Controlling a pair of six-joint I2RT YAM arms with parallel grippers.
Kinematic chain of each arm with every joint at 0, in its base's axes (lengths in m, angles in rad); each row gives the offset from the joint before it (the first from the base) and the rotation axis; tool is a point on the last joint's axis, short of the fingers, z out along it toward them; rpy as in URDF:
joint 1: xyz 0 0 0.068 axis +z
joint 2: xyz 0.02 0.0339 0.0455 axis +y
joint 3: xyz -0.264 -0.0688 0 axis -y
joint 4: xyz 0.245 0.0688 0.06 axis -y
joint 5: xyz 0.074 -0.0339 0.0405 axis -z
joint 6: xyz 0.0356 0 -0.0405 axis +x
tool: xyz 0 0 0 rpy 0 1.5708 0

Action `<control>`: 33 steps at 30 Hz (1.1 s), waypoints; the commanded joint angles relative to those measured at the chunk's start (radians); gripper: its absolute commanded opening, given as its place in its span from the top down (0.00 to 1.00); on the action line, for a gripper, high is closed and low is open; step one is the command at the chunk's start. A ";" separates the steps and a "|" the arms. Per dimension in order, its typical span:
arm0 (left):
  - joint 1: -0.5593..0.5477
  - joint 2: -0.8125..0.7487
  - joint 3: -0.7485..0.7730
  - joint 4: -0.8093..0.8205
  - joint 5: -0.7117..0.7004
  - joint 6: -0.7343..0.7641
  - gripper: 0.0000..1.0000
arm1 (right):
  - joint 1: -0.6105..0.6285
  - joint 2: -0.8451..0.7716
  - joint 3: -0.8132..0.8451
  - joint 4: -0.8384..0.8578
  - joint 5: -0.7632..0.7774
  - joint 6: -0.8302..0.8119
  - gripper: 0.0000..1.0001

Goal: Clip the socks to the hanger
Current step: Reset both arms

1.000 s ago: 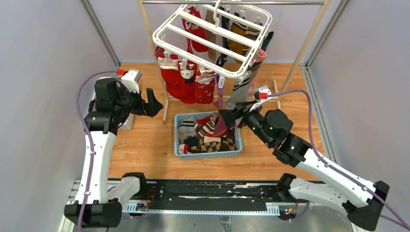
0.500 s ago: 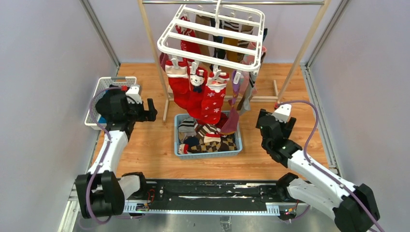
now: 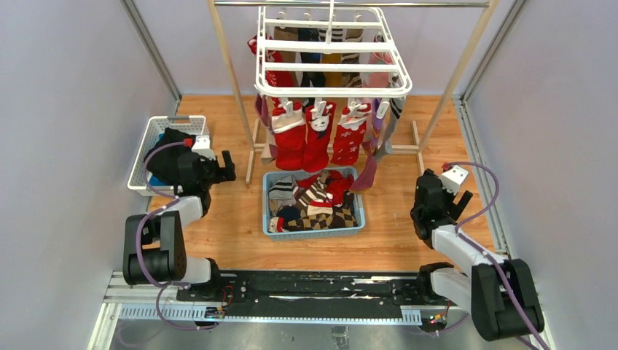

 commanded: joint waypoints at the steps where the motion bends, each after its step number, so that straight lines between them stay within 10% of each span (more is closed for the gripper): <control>1: 0.005 0.036 -0.077 0.286 -0.008 -0.042 0.00 | -0.035 0.075 -0.035 0.210 -0.055 -0.115 0.05; 13: 0.002 -0.007 -0.130 0.325 -0.008 -0.032 0.00 | -0.108 0.308 -0.031 0.562 -0.357 -0.263 0.10; 17: -0.078 -0.053 -0.261 0.542 -0.028 0.044 0.00 | -0.080 0.265 -0.075 0.606 -0.477 -0.321 0.09; 21: -0.158 0.027 -0.400 0.872 -0.020 0.141 0.00 | -0.037 0.477 -0.195 1.092 -0.484 -0.445 0.08; 24: -0.160 -0.015 -0.295 0.595 -0.122 0.116 0.00 | -0.031 0.369 -0.063 0.657 -0.455 -0.382 0.07; 33: -0.160 0.007 -0.300 0.638 -0.173 0.088 0.00 | -0.066 0.420 -0.080 0.776 -0.487 -0.394 0.05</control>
